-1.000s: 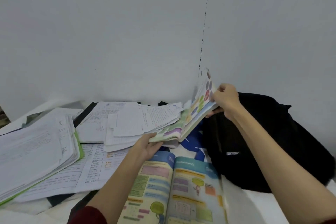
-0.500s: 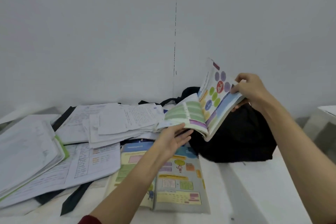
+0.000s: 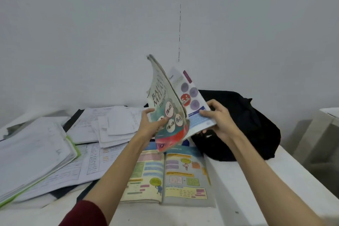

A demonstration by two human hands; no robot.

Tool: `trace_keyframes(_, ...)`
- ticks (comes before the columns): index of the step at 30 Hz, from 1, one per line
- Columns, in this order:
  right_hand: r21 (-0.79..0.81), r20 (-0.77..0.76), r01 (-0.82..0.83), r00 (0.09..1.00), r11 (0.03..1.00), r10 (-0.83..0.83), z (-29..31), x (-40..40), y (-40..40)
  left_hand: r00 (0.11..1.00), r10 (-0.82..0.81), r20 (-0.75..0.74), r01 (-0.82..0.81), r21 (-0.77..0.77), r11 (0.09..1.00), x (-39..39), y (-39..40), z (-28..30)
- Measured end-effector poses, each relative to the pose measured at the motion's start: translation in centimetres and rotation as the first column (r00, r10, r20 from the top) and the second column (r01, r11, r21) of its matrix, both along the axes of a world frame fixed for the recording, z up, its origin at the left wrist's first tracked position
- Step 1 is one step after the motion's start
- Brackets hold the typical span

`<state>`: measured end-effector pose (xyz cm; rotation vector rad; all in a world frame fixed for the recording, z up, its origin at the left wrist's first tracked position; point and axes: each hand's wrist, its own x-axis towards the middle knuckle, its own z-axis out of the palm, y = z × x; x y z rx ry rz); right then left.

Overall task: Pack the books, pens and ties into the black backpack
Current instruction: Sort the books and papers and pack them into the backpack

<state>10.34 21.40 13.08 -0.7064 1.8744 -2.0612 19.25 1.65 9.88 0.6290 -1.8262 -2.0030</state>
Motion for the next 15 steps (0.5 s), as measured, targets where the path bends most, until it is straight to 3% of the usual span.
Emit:
trace_keyframes(2, 0.017, 0.04, -0.062, 0.997, 0.998, 0.061, -0.8, 0.7, -1.2, 0.998, 0.046, 0.039, -0.053, 0.21, 0.976, 0.8, -1.4, -0.3)
trace_keyframes(4, 0.09, 0.088, -0.137, 0.988, 0.986, 0.13, -1.6, 1.0, -1.8, 0.998, 0.036, 0.05, -0.048, 0.275, 0.96, 1.8, -2.5, -0.4)
trace_keyframes(8, 0.109, 0.234, -0.334, 0.924, 0.936, 0.303, -1.8, 0.1, -3.0, 0.971, 0.239, -0.013, -0.238, 0.035, 0.971, 3.2, -3.6, -1.4)
trace_keyframes(11, 0.337, 0.112, -0.273, 0.962, 0.901, 0.249, -2.4, 0.3, -4.1, 0.957, 0.28, -0.077, -0.287, -0.11, 0.952, 4.1, -3.6, -2.2)
trace_keyframes(15, 0.184, 0.12, -0.169, 0.982, 0.968, 0.148, -4.8, 0.7, -5.7, 0.957, 0.273, -0.097, -0.281, -0.081, 0.956, 4.5, -3.8, -2.9)
